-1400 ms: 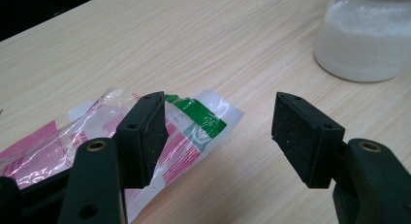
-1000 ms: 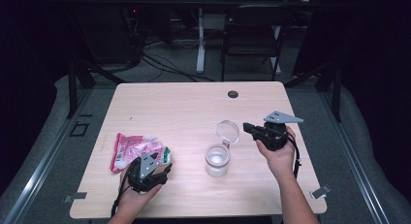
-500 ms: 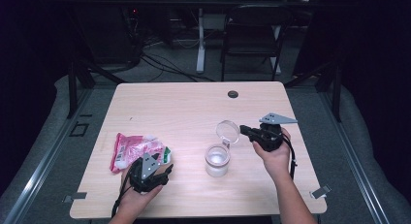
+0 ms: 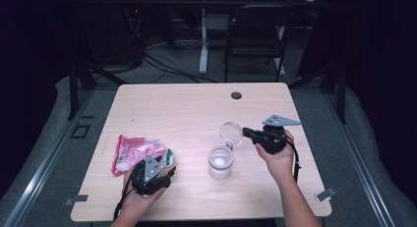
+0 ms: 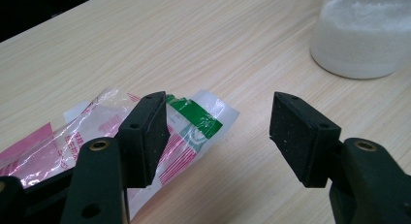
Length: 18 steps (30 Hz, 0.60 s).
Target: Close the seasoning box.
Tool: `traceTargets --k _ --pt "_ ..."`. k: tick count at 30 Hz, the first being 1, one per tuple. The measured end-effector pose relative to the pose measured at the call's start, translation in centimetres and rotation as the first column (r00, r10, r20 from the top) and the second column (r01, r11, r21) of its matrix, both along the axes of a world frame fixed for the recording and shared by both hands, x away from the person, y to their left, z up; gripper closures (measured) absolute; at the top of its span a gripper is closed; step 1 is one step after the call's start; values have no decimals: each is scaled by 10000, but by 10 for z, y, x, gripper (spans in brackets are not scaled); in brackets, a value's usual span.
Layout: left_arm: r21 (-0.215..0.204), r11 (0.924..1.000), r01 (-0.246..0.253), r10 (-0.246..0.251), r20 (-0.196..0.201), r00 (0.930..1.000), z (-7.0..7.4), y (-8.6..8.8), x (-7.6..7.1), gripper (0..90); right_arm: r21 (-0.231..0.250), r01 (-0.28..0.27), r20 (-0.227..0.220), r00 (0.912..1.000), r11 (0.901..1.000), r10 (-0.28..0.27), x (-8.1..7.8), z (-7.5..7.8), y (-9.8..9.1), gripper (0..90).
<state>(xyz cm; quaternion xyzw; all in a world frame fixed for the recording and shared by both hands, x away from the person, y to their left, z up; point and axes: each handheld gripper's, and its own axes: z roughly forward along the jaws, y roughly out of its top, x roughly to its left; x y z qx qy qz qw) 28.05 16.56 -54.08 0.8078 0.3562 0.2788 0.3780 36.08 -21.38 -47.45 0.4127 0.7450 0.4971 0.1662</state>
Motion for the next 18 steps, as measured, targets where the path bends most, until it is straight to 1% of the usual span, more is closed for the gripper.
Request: traceTargets --k 2,11,18 --pt "9 10000 2 -2 -7 10000 0 0 0 385 47 -10 -4 10000 10000 10 0 0 0 900" --pt "53 10000 45 -45 1 10000 0 0 0 388 -12 -33 3 10000 10000 33 -1 0 1 900" --pt "1 10000 -8 8 42 10000 0 1 0 388 43 -17 -7 10000 10000 17 -1 -1 1 900"
